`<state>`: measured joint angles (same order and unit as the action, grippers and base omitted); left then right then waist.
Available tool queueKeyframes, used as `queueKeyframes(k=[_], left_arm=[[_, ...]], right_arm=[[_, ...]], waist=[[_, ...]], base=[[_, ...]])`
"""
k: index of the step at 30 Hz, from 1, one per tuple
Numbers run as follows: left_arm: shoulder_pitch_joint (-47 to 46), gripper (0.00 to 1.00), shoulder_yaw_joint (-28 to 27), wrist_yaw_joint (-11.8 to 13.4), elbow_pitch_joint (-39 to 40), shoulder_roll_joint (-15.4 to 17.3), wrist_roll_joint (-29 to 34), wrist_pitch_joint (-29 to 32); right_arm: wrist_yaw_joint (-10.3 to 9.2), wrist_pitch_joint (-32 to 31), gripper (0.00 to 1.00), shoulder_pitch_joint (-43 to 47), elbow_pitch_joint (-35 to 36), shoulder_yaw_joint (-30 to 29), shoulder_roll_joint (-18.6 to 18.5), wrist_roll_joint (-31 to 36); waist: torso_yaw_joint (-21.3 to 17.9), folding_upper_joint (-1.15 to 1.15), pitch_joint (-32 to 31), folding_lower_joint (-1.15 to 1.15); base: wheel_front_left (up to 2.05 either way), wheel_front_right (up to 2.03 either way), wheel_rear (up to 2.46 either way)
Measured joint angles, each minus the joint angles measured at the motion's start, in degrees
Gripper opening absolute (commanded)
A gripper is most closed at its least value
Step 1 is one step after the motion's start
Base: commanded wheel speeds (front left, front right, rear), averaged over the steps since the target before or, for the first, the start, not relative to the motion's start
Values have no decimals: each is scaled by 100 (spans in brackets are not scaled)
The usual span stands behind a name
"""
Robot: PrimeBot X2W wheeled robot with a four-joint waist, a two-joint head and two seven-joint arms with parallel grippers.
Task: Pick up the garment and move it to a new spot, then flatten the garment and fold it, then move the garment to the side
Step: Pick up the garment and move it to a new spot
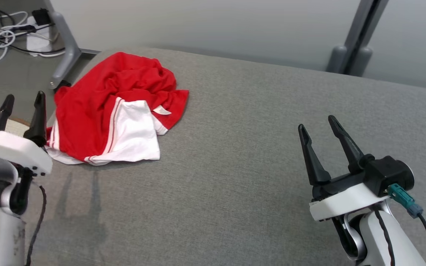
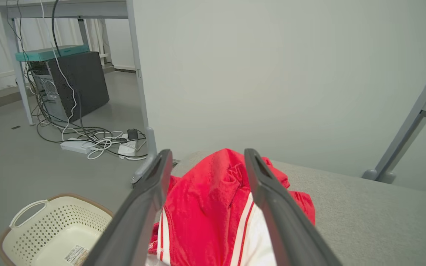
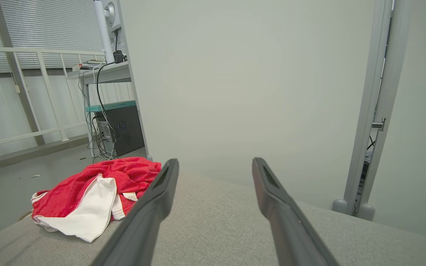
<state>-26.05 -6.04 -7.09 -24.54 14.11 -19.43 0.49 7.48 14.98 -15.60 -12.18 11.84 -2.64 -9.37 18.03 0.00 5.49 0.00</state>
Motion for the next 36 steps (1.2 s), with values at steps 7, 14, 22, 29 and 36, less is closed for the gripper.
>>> queueKeyframes(k=[7, 14, 22, 29, 36], left_arm=[[-764, 100, 211, -34, -495, 565, -1078, 942], [-1507, 100, 544, -35, -1451, 1340, -1757, 1757], [-1934, 100, 711, -35, -2395, 1970, -2102, 2202], [-2118, 100, 1016, -35, -3047, 2183, -2374, 2505], [-2113, 11, 1346, -35, -3088, 2249, -2744, 2643]], right_arm=[[0, 1, 100, -263, 122, 7, 0, 77], [0, 1, 100, -526, 240, -20, -5, 127], [0, 0, 100, -723, 402, -2, -5, 134], [0, 0, 100, -793, 454, -40, -5, 156], [0, 0, 100, -790, 490, -70, -5, 218]], waist=[[-520, 0, 436, 0], [-1126, 0, 954, 0], [-1672, 0, 1450, 0], [-2003, 0, 1817, 0], [-2058, 0, 1921, 0]], base=[[0, 0, 0], [0, 0, 0], [0, 0, 0], [0, 0, 0], [0, 0, 0]])
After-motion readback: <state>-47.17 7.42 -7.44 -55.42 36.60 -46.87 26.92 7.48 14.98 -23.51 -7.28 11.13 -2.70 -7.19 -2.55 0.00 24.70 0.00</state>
